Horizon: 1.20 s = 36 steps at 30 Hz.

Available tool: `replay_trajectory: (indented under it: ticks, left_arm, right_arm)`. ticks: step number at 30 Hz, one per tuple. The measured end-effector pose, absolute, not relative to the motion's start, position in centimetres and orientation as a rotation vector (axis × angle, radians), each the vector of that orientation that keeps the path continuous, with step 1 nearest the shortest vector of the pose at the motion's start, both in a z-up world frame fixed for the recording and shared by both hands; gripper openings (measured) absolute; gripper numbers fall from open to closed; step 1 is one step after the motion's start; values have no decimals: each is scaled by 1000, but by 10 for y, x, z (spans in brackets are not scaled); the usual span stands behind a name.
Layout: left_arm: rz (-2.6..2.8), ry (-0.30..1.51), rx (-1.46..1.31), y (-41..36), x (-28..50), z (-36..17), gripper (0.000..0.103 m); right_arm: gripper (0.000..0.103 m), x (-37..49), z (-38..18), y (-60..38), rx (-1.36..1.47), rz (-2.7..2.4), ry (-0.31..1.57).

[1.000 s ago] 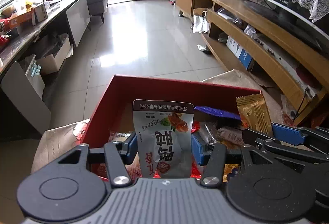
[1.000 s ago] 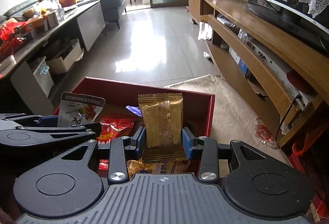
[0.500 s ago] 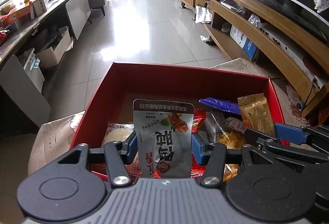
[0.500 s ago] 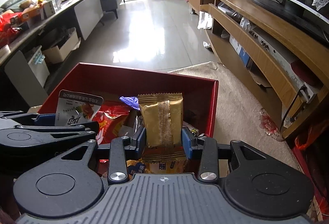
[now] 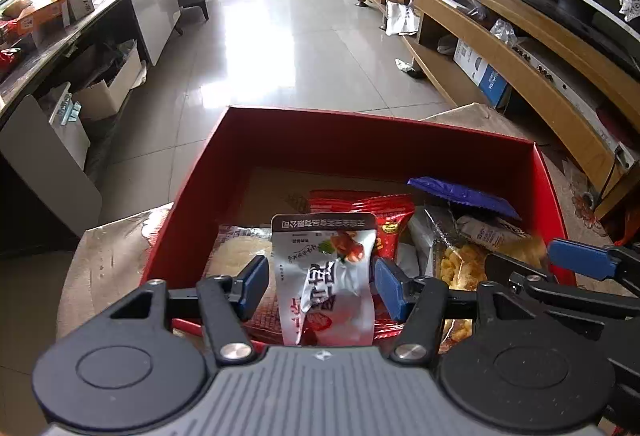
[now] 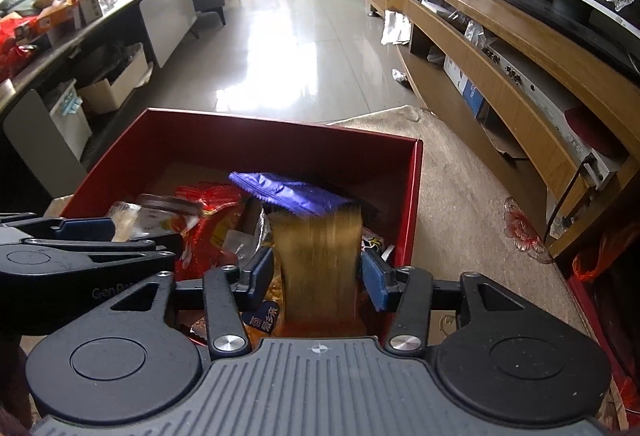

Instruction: Organize snacks

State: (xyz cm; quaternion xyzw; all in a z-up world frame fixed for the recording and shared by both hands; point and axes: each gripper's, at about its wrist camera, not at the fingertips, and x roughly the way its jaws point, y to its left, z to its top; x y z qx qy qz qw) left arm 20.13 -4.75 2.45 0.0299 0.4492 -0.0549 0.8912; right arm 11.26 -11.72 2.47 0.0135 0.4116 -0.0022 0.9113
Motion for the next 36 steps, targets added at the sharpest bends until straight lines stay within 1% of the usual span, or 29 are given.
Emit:
replay_trajectory:
  ticks: [3, 10, 13, 17, 22, 29, 31, 36]
  left_arm:
    - [-112, 927, 54, -43, 197, 28, 59]
    - [-109, 907, 41, -36, 183, 37, 65]
    - [-102, 885, 63, -35, 175, 41, 66]
    - [-100, 888, 46, -32, 169, 44, 67]
    - [-89, 888, 58, -30, 160, 45, 67]
    - [-114, 898, 12, -22, 138, 46, 69]
    - [-106, 904, 15, -18, 131, 43, 69]
    - [-93, 935, -28, -8, 112, 34, 71]
  right_arm:
    - [64, 111, 27, -117, 25, -5, 843]
    - [68, 101, 33, -117, 17, -5, 821]
    - [70, 98, 36, -117, 10, -15, 813]
    - [70, 96, 38, -121, 18, -27, 803]
    - [74, 92, 43, -123, 30, -42, 790]
    - [77, 66, 53, -117, 14, -31, 760]
    - [79, 57, 55, -116, 8, -36, 754]
    - [80, 39, 48, -114, 10, -41, 786]
